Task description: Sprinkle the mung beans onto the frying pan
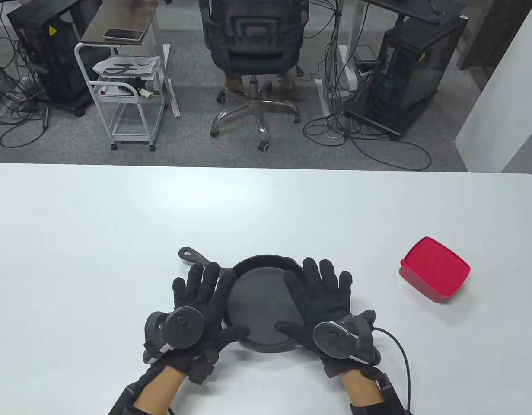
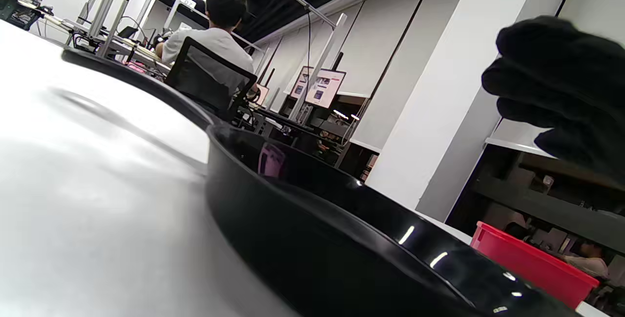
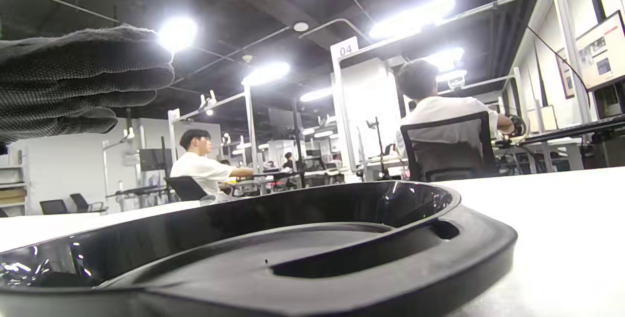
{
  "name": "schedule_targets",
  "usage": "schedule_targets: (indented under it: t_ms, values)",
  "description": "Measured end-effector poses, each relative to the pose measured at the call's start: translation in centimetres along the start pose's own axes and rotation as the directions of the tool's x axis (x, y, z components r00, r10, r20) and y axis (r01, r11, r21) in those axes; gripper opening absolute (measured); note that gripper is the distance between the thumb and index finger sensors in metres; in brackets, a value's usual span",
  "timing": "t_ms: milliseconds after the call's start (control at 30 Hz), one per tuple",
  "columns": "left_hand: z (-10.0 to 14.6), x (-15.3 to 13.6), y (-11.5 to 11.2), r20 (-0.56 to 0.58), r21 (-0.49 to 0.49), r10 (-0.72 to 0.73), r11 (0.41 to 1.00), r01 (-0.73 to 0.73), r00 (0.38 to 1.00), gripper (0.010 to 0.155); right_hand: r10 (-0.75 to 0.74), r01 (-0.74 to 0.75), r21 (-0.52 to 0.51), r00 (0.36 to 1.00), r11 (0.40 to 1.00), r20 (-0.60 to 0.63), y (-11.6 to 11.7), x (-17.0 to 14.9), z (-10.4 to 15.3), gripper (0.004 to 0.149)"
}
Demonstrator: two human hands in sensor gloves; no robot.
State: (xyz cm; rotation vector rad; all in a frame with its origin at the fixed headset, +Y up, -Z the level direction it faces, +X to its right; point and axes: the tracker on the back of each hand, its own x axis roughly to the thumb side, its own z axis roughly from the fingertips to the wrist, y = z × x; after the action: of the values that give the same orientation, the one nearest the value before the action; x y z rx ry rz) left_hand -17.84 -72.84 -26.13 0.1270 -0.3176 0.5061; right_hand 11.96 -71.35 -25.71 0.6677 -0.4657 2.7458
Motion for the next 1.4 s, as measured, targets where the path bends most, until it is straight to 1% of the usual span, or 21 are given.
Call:
schedule_targets:
  t_ms: [500, 633, 700, 800, 900, 967, 1000, 1033, 1067, 1100, 1167, 1200, 1233, 1267, 1333, 1400]
  values:
    - [0.0, 0.3, 0.0, 0.001, -0.008, 0.012, 1.0, -0.012, 1.0, 0.105, 0.009, -0.008, 0.044, 1.0, 0.999, -0.023, 0.0, -0.2, -0.2, 0.088]
    - [0.0, 0.2, 0.1, -0.005, -0.01, 0.025, 1.0, -0.025, 1.0, 0.105, 0.02, -0.014, 0.074, 0.997, 0.997, -0.07, -0.5, -1.3, -0.5, 0.088]
    - [0.0, 0.2, 0.2, -0.008, -0.007, 0.029, 1.0, -0.029, 1.0, 0.105, 0.028, -0.019, 0.085, 0.994, 0.996, -0.106, -0.8, -2.3, -0.9, 0.088]
    - [0.1, 0.1, 0.4, -0.012, -0.005, 0.037, 0.999, -0.037, 0.999, 0.105, 0.044, -0.018, 0.134, 0.98, 0.991, -0.196, -1.8, -5.4, -1.7, 0.088]
    - [0.0, 0.1, 0.4, -0.012, -0.006, 0.046, 0.999, -0.046, 0.999, 0.105, 0.103, -0.039, 0.205, 0.946, 0.978, -0.306, -3.2, -9.9, -2.4, 0.089]
    - [0.0, 0.1, 0.4, -0.016, -0.01, 0.04, 0.999, -0.041, 0.999, 0.105, 0.131, -0.036, 0.244, 0.912, 0.969, -0.388, -4.2, -13.2, -2.7, 0.09]
    - [0.0, 0.1, 0.4, -0.019, -0.014, 0.04, 0.999, -0.04, 0.999, 0.105, 0.147, -0.028, 0.268, 0.89, 0.963, -0.433, -4.7, -15.3, -2.8, 0.091]
    - [0.0, 0.1, 0.3, -0.024, -0.017, 0.037, 0.999, -0.037, 0.999, 0.105, 0.163, -0.026, 0.285, 0.87, 0.958, -0.466, -4.9, -16.7, -2.8, 0.091]
    - [0.0, 0.1, 0.2, -0.026, -0.022, 0.036, 0.999, -0.036, 0.999, 0.105, 0.191, -0.022, 0.317, 0.836, 0.948, -0.514, -5.2, -18.6, -2.8, 0.091]
    - [-0.1, 0.1, 0.1, -0.026, -0.027, 0.035, 0.999, -0.036, 0.999, 0.105, 0.208, -0.016, 0.342, 0.82, 0.939, -0.533, -5.3, -19.6, -2.7, 0.092]
    - [-0.2, 0.0, -0.1, -0.033, -0.04, 0.027, 0.999, -0.028, 0.999, 0.105, 0.264, 0.018, 0.42, 0.754, 0.907, -0.602, -5.5, -23.3, -2.2, 0.095]
    - [-0.2, 0.0, -0.1, -0.034, -0.044, 0.026, 0.999, -0.028, 0.999, 0.105, 0.273, 0.034, 0.438, 0.737, 0.898, -0.618, -5.6, -24.2, -2.0, 0.096]
    - [-0.2, -0.1, -0.2, -0.036, -0.045, 0.027, 0.999, -0.029, 0.999, 0.105, 0.293, 0.066, 0.475, 0.71, 0.877, -0.64, -5.5, -25.8, -1.5, 0.099]
    - [-0.2, -0.1, -0.2, -0.037, -0.046, 0.027, 0.999, -0.028, 0.999, 0.105, 0.298, 0.076, 0.487, 0.706, 0.87, -0.642, -5.5, -26.1, -1.4, 0.101]
    - [-0.2, -0.1, -0.2, -0.043, -0.05, 0.03, 0.998, -0.032, 0.999, 0.105, 0.305, 0.153, 0.543, 0.689, 0.826, -0.658, -5.0, -27.7, -0.9, 0.105]
    - [-0.3, -0.2, -0.2, -0.046, -0.052, 0.034, 0.998, -0.036, 0.998, 0.105, 0.329, 0.166, 0.573, 0.678, 0.803, -0.658, -4.7, -28.5, -0.5, 0.109]
